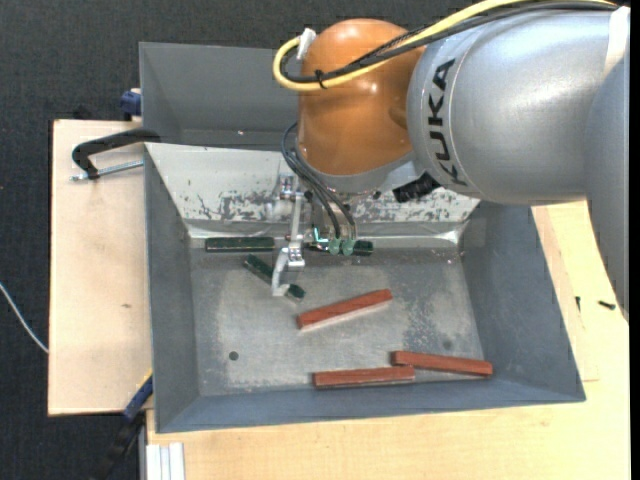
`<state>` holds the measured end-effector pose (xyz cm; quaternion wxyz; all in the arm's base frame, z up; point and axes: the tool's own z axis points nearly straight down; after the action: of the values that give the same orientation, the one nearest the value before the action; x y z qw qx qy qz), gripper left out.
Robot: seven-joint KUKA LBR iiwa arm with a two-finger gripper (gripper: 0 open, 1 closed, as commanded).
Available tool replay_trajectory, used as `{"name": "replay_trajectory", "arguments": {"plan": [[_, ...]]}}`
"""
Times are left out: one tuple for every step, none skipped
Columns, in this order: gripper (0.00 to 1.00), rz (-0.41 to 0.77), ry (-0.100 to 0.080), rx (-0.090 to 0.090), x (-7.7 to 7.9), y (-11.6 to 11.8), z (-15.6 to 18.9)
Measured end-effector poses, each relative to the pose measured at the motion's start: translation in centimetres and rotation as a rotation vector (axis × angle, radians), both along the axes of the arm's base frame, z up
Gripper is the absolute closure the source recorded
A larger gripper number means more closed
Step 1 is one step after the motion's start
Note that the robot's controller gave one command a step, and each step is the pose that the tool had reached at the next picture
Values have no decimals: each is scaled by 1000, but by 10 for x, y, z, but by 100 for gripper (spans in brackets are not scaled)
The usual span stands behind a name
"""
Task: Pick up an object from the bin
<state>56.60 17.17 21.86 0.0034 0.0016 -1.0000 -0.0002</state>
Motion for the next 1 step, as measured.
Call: {"name": "replay_trajectory", "arguments": {"plan": [[0, -2, -8, 1, 2, -1, 5]]}}
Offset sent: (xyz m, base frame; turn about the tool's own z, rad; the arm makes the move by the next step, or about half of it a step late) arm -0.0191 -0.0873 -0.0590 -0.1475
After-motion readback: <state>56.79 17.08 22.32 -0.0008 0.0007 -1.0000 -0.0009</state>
